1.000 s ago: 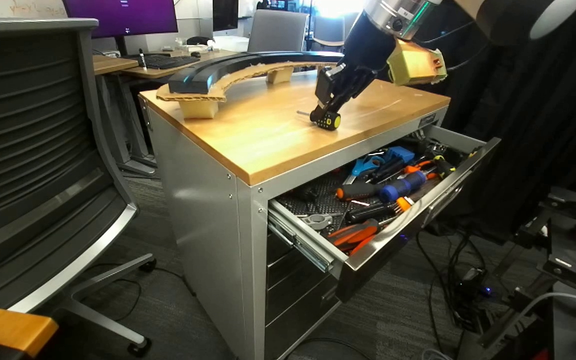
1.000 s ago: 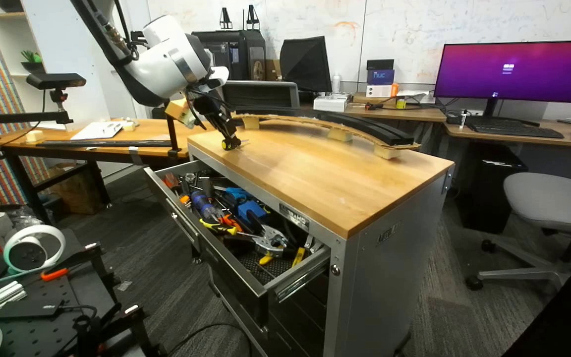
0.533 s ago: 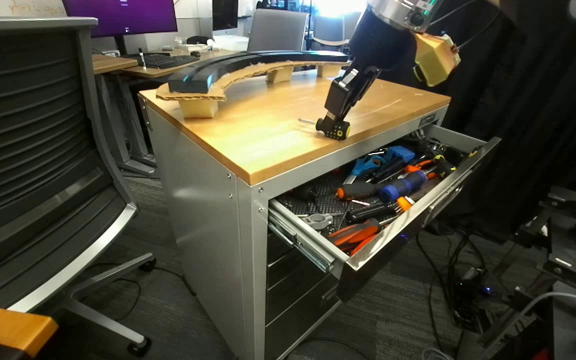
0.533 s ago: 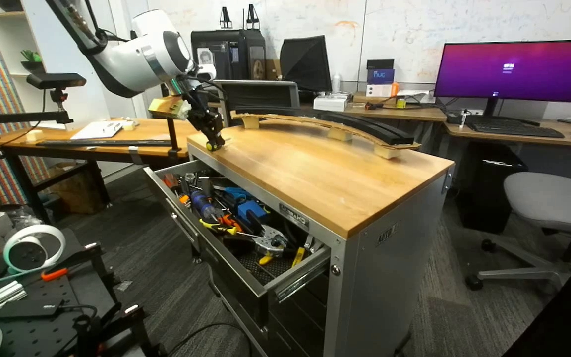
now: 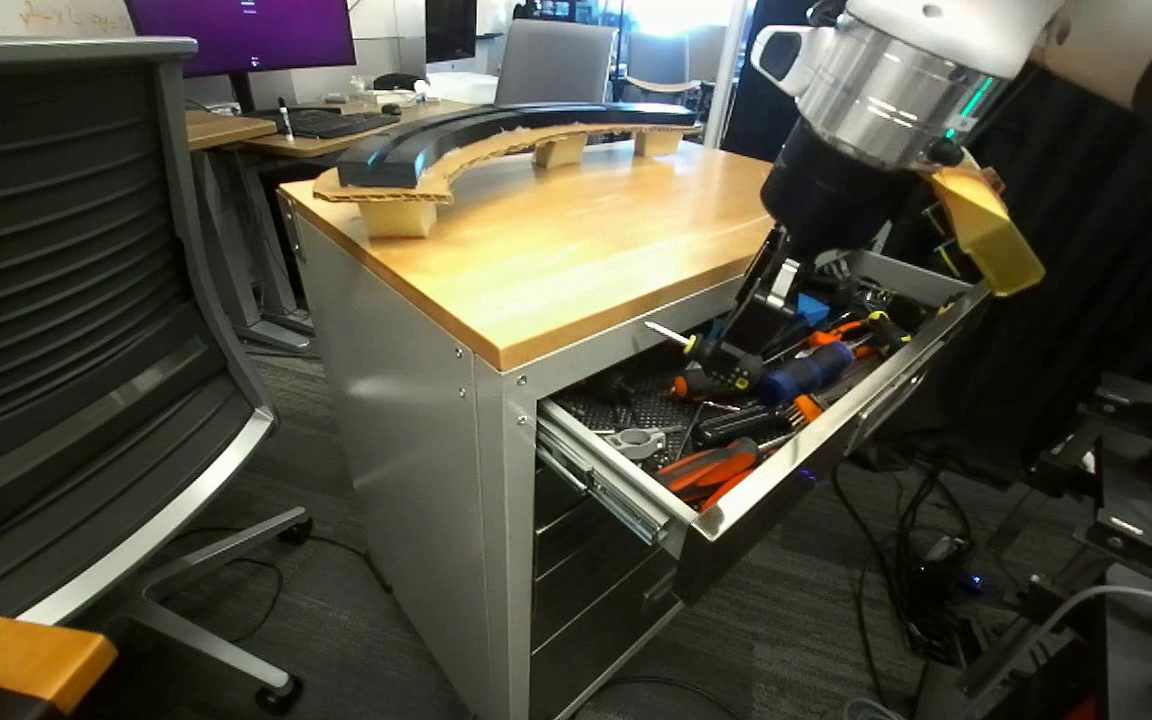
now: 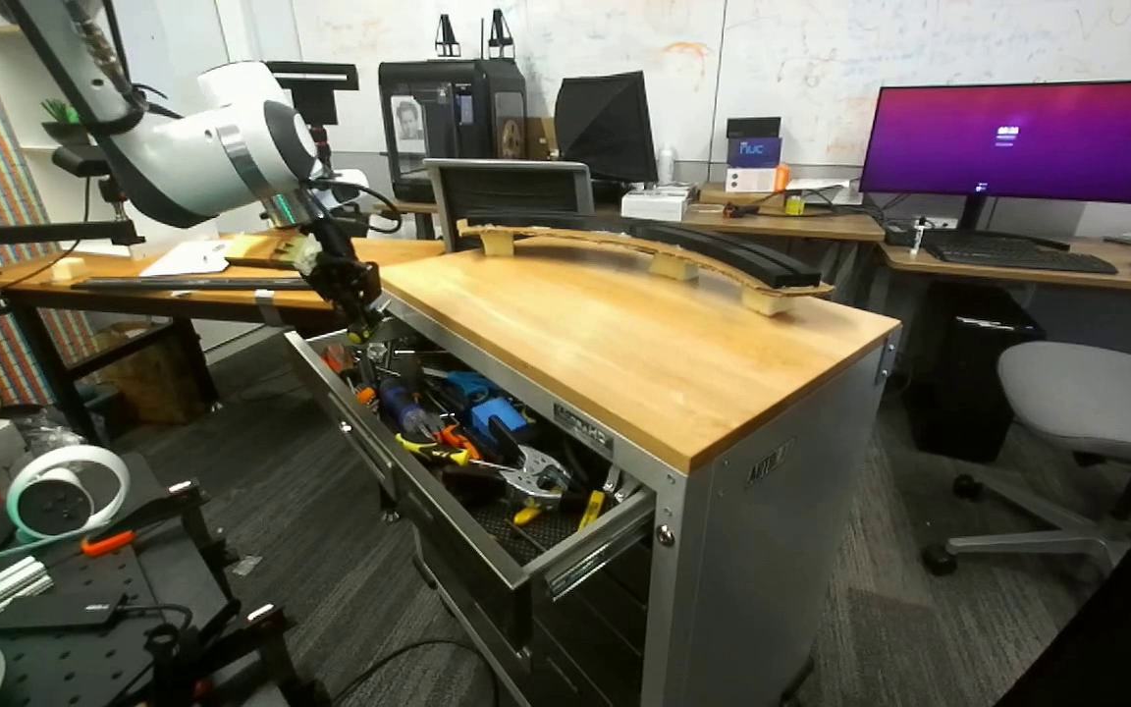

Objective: Put the screwdriver in the drawer and close it

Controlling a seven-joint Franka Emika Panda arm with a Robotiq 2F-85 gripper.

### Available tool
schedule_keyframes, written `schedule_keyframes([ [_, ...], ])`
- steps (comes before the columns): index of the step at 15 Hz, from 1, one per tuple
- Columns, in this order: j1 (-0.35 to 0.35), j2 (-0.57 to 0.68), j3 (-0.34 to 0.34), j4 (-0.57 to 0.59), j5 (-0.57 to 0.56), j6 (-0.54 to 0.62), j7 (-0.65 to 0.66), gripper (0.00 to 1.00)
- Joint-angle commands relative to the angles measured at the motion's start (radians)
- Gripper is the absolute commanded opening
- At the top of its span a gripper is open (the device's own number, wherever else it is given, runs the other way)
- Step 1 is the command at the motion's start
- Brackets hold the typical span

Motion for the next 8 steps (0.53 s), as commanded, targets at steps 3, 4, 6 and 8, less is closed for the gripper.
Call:
schedule_keyframes([
  [3, 0.09, -0.011, -0.107, 0.014, -0.343, 0.06, 0.37, 0.6],
  [4, 0.093, -0.006, -0.11, 0.018, -0.379, 0.052, 0.406, 0.6],
  [6, 0.089, -0.004, -0.102, 0.008, -0.403, 0.038, 0.43, 0.72],
  [8, 0.065, -0.01, -0.068, -0.026, -0.305, 0.018, 0.343, 0.88],
])
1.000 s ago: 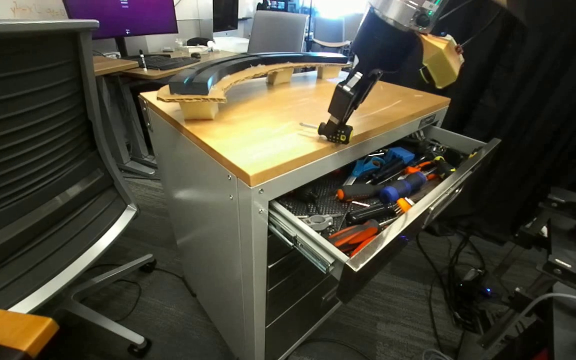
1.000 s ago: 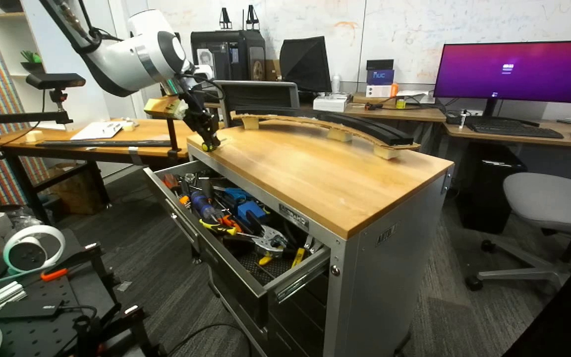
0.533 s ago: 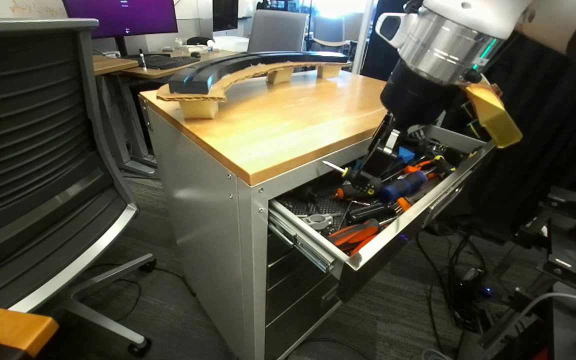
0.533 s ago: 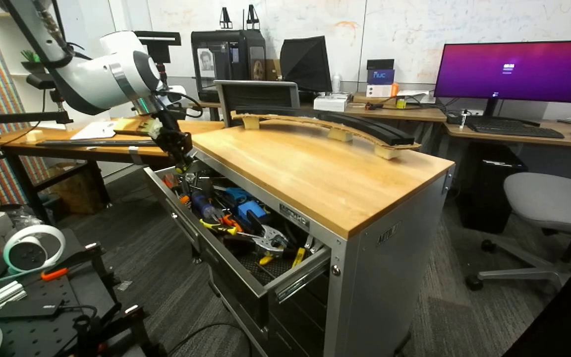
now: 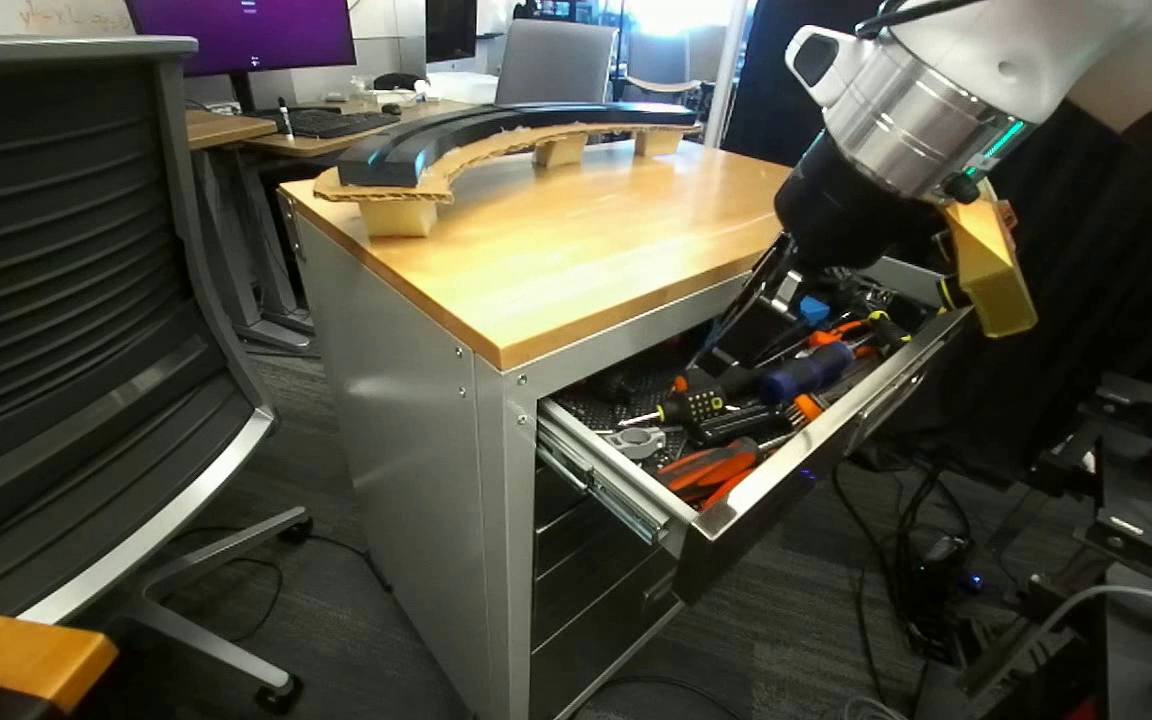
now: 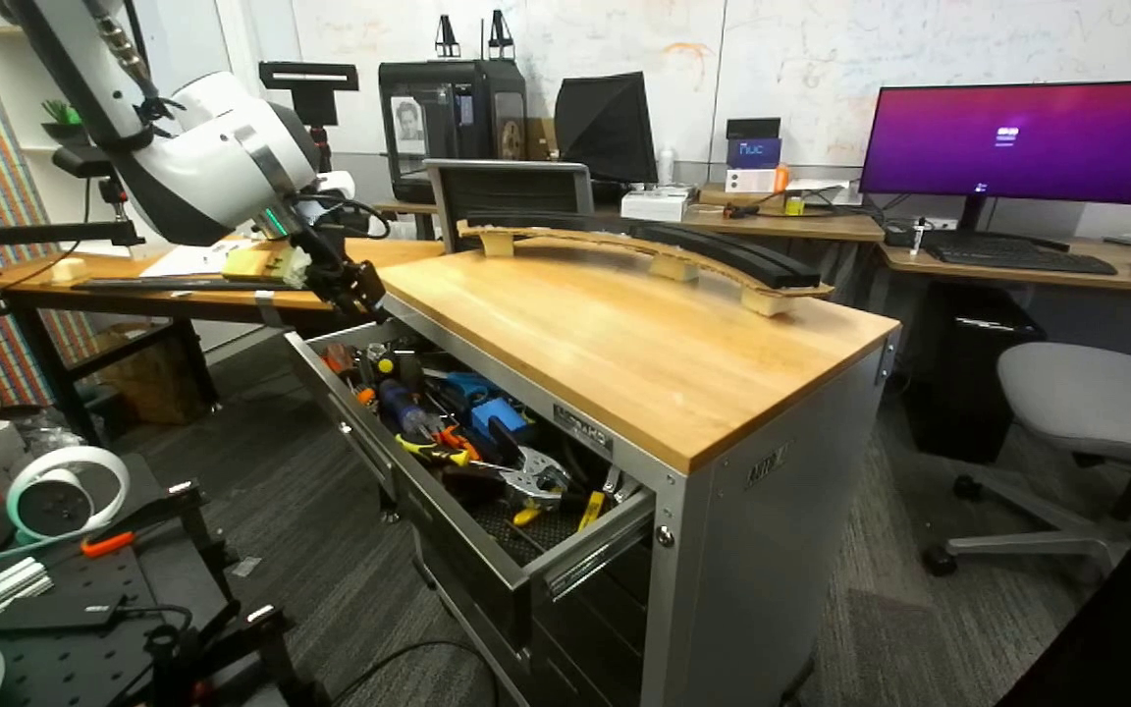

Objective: Put the screwdriver in the drawer and close it

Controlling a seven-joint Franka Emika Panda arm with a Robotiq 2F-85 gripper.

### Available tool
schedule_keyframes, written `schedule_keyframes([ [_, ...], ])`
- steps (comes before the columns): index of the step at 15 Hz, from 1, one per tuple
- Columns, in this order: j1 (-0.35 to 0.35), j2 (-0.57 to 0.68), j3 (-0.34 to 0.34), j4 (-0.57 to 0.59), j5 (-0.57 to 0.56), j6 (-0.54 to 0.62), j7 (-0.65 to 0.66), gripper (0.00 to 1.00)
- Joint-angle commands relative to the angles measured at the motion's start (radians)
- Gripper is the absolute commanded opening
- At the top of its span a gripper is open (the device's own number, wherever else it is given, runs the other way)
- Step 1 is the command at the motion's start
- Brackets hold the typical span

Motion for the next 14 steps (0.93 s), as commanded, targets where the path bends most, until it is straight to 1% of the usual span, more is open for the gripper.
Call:
schedule_keyframes([
  [1, -0.02, -0.015, 0.041, -0.049, 0.144, -0.041, -0.108, 0.95],
  [2, -0.026, -0.031, 0.06, -0.078, 0.228, -0.091, -0.157, 0.99],
  [3, 0.013, -0.048, 0.033, -0.098, 0.322, -0.134, -0.203, 1.0],
  [4, -0.033, -0.064, 0.089, -0.114, 0.394, -0.187, -0.241, 1.0],
  [5, 0.031, -0.097, 0.036, -0.13, 0.47, -0.217, -0.274, 1.0],
  [6, 0.039, -0.117, 0.036, -0.136, 0.527, -0.248, -0.304, 1.0],
  [7, 0.052, -0.147, 0.03, -0.14, 0.565, -0.267, -0.321, 1.0],
  [8, 0.069, -0.177, 0.018, -0.142, 0.569, -0.283, -0.316, 1.0],
  [10, 0.078, -0.205, 0.018, -0.137, 0.617, -0.326, -0.349, 1.0],
  [12, 0.072, -0.19, 0.024, -0.127, 0.737, -0.373, -0.428, 1.0],
  [13, 0.069, -0.157, 0.025, -0.122, 0.817, -0.4, -0.481, 0.75],
  [14, 0.067, -0.134, 0.025, -0.119, 0.883, -0.418, -0.537, 0.73],
])
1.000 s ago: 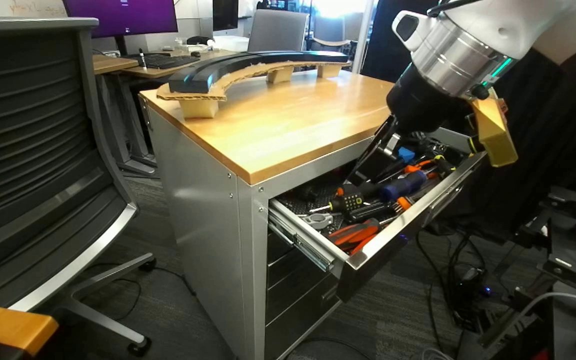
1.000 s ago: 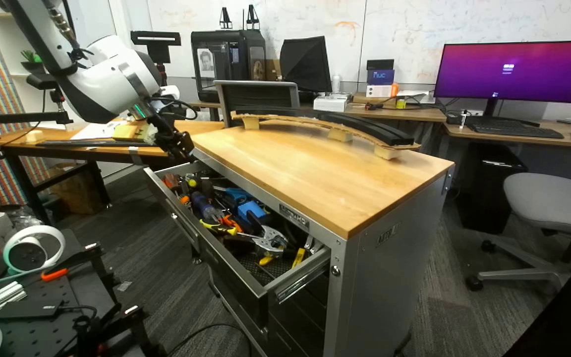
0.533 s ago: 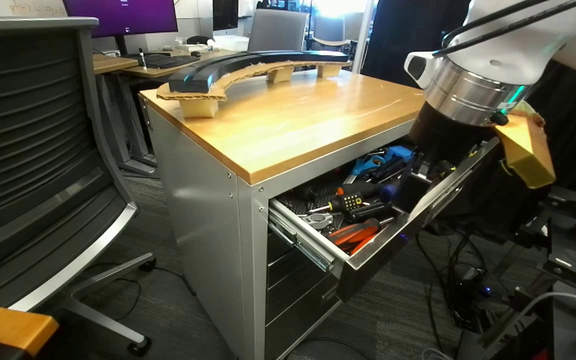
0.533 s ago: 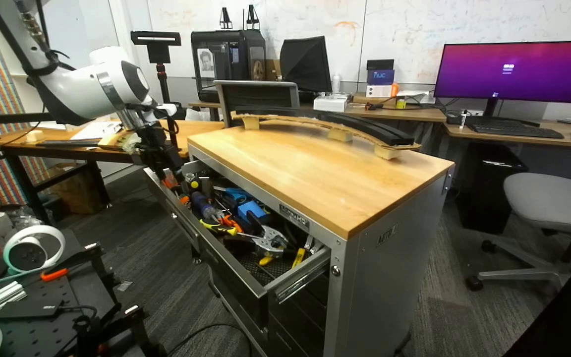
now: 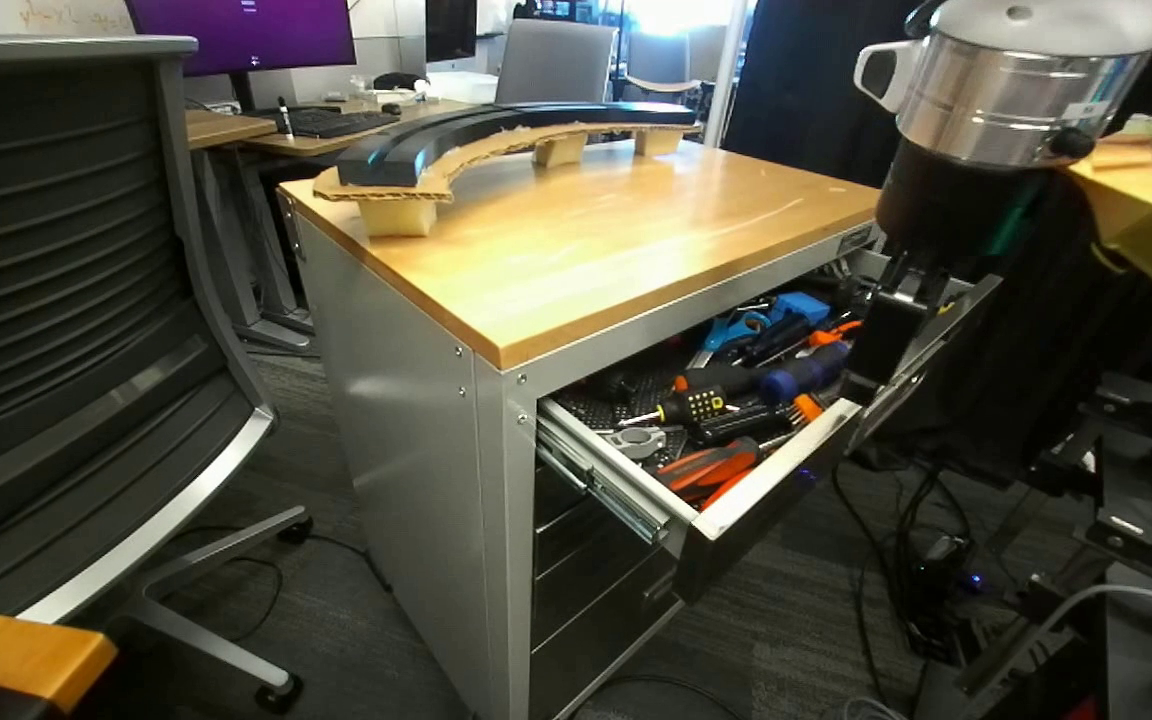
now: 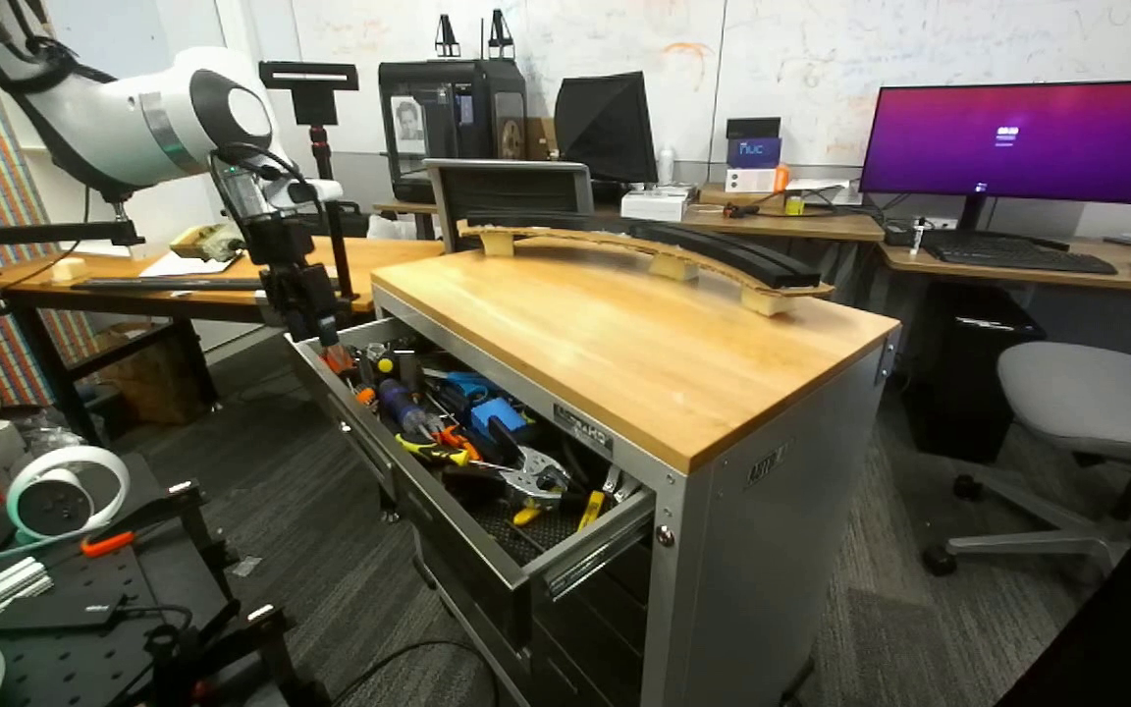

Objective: Put the screwdriver in the drawer and close it

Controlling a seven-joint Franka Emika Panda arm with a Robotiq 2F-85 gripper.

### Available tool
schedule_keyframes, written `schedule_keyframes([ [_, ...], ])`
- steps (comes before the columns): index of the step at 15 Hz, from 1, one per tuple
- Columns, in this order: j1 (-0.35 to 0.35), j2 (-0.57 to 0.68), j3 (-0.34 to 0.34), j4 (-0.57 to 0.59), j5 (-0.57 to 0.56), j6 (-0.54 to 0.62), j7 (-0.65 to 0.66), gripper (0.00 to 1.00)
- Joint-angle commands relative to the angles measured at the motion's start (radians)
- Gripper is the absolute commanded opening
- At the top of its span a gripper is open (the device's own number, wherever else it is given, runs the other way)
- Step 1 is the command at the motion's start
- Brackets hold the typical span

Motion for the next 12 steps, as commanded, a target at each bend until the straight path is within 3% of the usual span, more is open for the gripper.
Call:
schedule_keyframes([
  [1, 0.01, 0.062, -0.013, -0.008, 0.191, -0.042, -0.158, 0.66],
  [4, 0.022, 0.151, -0.028, -0.006, 0.238, 0.017, -0.198, 0.42],
  [6, 0.065, 0.19, -0.078, -0.018, 0.121, 0.158, -0.085, 0.27],
  [8, 0.131, 0.221, -0.169, -0.009, -0.013, 0.293, 0.042, 0.11],
  [10, 0.16, 0.245, -0.226, 0.015, -0.124, 0.37, 0.18, 0.07],
  [12, 0.231, 0.256, -0.316, 0.049, -0.259, 0.414, 0.33, 0.02],
])
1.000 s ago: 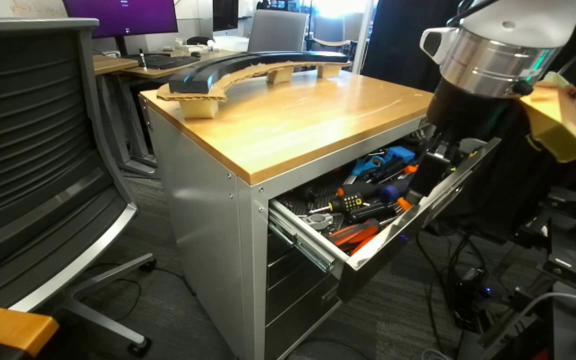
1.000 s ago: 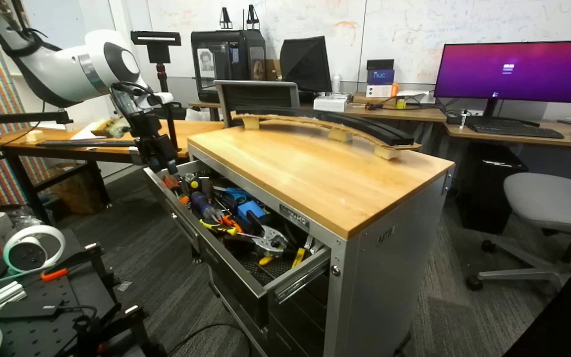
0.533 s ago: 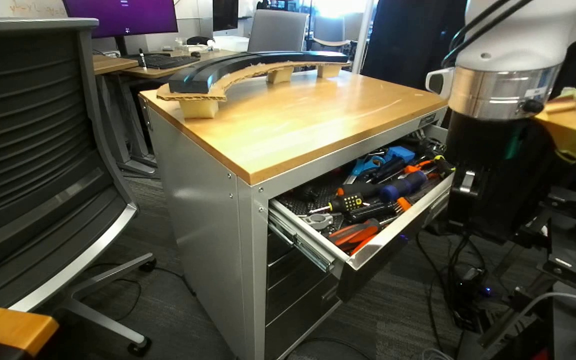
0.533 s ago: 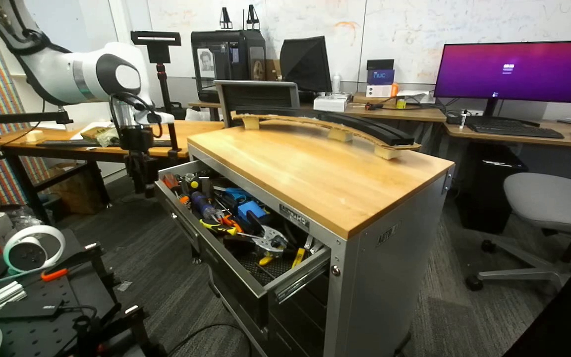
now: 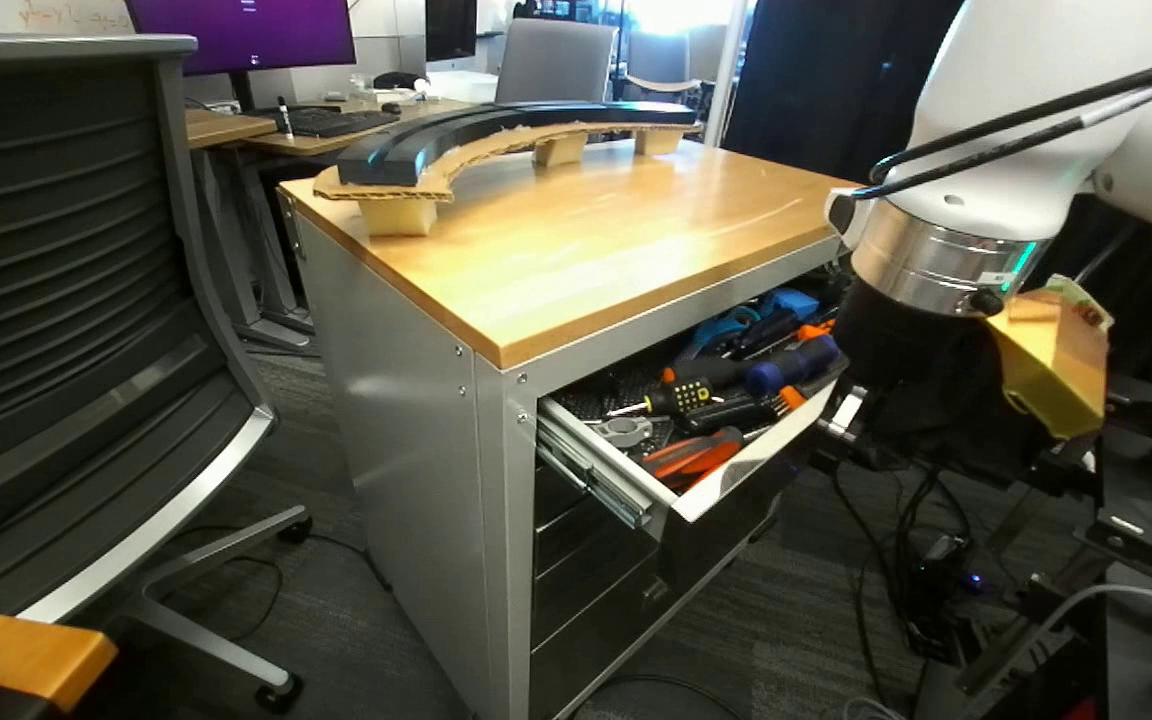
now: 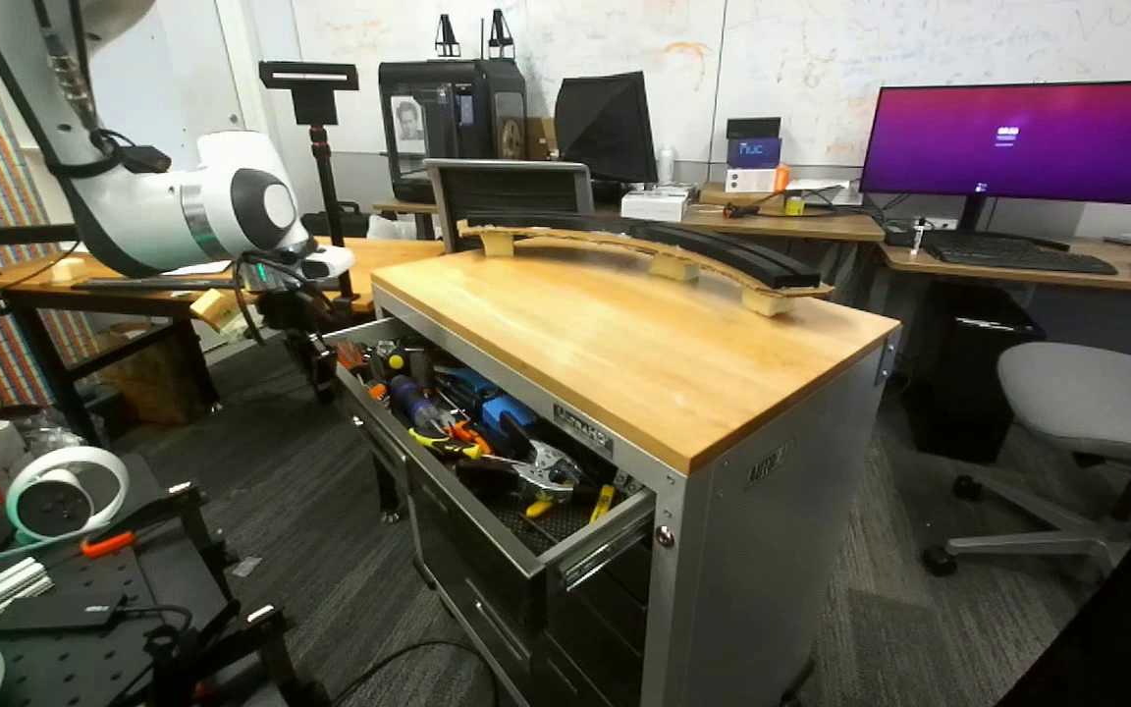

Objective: Put the screwdriver in the drawer and close it

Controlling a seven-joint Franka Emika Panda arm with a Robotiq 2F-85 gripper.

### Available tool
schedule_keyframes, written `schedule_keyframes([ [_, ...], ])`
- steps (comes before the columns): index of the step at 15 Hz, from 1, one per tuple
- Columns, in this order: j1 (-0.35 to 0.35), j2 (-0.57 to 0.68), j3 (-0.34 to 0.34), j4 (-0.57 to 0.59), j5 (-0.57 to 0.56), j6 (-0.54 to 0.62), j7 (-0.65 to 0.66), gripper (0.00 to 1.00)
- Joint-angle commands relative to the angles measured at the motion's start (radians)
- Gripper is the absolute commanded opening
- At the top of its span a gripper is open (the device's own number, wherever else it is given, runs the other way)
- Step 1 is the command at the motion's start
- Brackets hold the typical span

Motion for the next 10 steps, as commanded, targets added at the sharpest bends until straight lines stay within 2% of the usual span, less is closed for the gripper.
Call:
schedule_keyframes([
  [1, 0.112, 0.041, -0.159, 0.087, -0.228, 0.097, 0.25, 0.08],
  [5, 0.248, 0.123, -0.33, 0.206, -0.494, 0.128, 0.576, 0.1],
  [10, 0.385, 0.222, -0.475, 0.359, -0.737, 0.106, 0.954, 0.07],
])
